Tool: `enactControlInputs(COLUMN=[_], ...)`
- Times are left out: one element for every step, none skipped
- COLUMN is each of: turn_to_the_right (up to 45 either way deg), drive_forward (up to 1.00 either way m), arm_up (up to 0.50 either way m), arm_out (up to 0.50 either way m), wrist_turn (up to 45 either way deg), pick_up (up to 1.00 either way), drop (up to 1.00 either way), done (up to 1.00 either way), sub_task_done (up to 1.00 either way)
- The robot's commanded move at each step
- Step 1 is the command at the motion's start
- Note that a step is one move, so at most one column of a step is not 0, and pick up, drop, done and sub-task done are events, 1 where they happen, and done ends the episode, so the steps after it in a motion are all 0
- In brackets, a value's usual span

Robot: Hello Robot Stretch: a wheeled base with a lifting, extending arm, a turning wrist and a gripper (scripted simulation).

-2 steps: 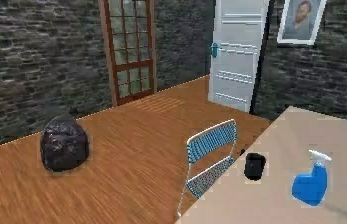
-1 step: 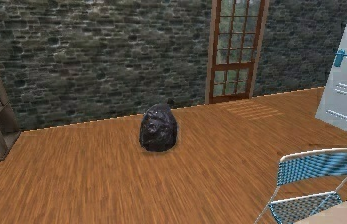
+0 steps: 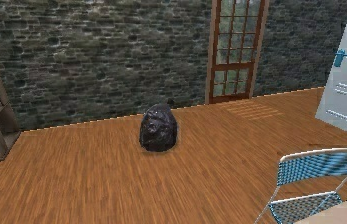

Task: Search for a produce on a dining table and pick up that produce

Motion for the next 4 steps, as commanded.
enactControlInputs(turn_to_the_right=[0.0, 0.0, 0.0, 0.0], drive_forward=[0.00, 0.00, 0.00, 0.00], arm_up=[0.36, 0.00, 0.00, 0.00], arm_out=[0.00, 0.34, 0.00, 0.00], wrist_turn=[0.0, 0.0, 45.0, 45.0], pick_up=[0.00, 0.00, 0.00, 0.00], drop=[0.00, 0.00, 0.00, 0.00], done=[0.00, 0.00, 0.00, 0.00], sub_task_done=[0.00, 0.00, 0.00, 0.00])
